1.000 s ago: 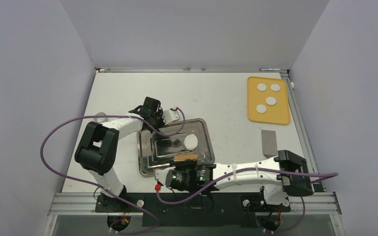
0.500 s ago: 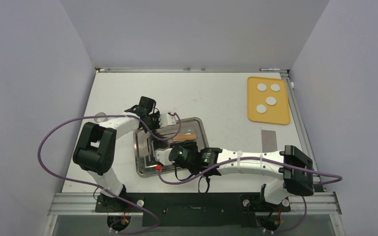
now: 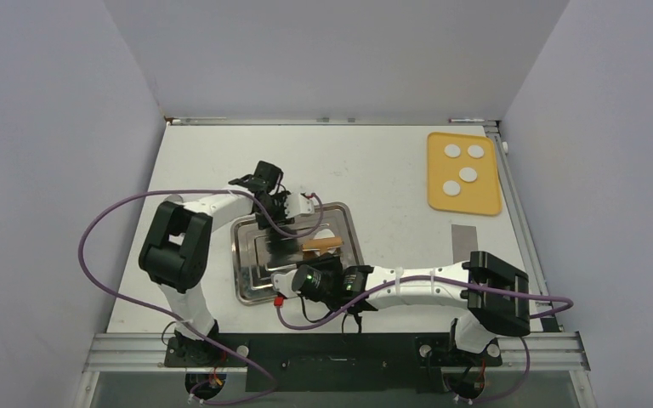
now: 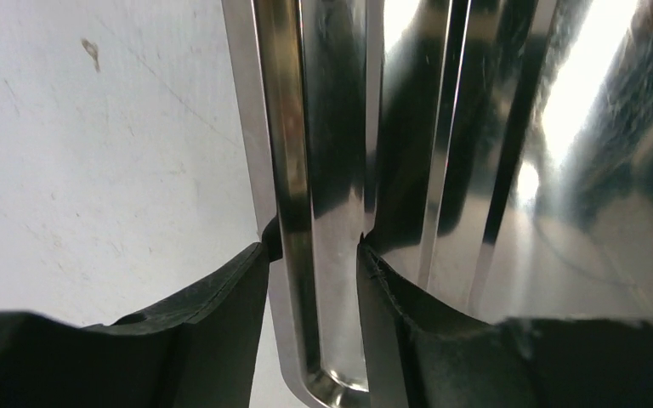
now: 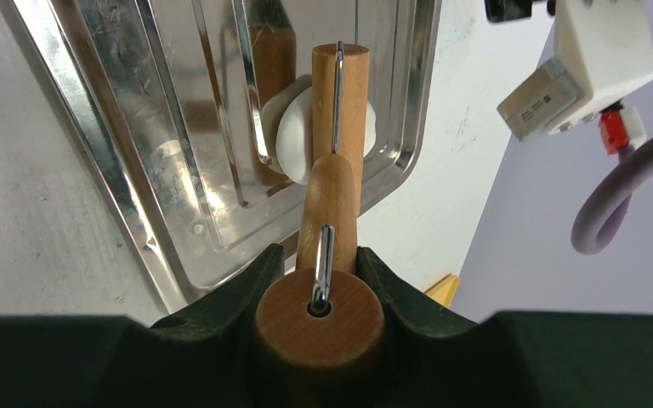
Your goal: Roll out the dumpling wrappers from the dough
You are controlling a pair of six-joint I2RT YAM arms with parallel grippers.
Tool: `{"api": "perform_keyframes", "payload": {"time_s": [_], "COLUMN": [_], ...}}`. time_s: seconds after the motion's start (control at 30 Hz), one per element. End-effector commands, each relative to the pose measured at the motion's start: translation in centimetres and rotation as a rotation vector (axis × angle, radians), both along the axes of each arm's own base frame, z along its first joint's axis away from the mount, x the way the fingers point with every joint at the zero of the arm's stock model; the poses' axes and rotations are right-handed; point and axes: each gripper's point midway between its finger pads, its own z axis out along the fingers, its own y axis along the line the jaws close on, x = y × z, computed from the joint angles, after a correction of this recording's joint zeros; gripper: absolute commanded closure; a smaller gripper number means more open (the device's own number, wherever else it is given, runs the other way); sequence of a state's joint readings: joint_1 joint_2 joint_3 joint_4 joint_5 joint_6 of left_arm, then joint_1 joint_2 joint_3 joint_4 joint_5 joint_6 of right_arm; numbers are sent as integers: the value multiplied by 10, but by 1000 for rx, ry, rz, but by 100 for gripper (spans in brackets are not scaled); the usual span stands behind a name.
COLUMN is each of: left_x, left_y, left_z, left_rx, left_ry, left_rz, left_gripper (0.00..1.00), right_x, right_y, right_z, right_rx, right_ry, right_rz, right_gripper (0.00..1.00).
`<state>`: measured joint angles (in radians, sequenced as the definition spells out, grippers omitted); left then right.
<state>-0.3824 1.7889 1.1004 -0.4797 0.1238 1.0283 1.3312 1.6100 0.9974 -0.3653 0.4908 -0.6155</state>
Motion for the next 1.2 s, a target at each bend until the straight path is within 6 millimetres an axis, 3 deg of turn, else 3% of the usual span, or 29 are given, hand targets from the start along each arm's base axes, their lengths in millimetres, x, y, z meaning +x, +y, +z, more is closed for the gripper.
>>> {"api": "perform_keyframes", "payload": {"time_s": [0.0, 0.13, 0.17, 0.23, 0.27, 0.37, 0.5, 0.57, 0.67, 0.83, 0.9, 1.1, 1.17], "left_x": [1, 0, -2, -8, -10, -18, -23, -25, -27, -27, -28, -27, -27], "left_y": [-39, -47, -48, -47, -45, -41, -43, -43, -43, -43, -43, -43, -43], "left_z": [-8, -23, -26, -32, -35, -43, -42, -44, -47, -49, -49, -51, -51], "left_rx": [-51, -14, -10, 8, 20, 40, 35, 49, 50, 45, 45, 49, 50], "left_ry": [63, 90, 97, 105, 103, 111, 112, 104, 103, 98, 99, 96, 92], "left_rz": [-34, -37, -45, -64, -72, -107, -149, -161, -163, -161, -162, -161, -165], "left_gripper": [60, 62, 69, 94, 100, 100, 100, 100, 100, 100, 100, 100, 100], "right_x": [-25, -30, -34, -44, -48, -45, -6, 3, -8, -53, -56, -4, 2], "right_y": [-5, -10, -13, -18, -21, -24, -16, -13, -15, -27, -25, -12, -12], "right_z": [-28, -33, -34, -37, -39, -39, -30, -31, -38, -56, -55, -39, -38], "right_rx": [0, -9, -11, -10, -13, -14, -6, -21, -31, -64, -45, 1, -19], "right_ry": [154, 177, 185, 205, 216, 209, 150, 138, 166, 237, 244, 175, 158], "right_rz": [30, 16, 13, -3, -8, -10, -34, -40, -35, -21, -26, -66, -74], "right_gripper": [92, 92, 92, 92, 92, 92, 92, 92, 92, 92, 92, 92, 92]}}
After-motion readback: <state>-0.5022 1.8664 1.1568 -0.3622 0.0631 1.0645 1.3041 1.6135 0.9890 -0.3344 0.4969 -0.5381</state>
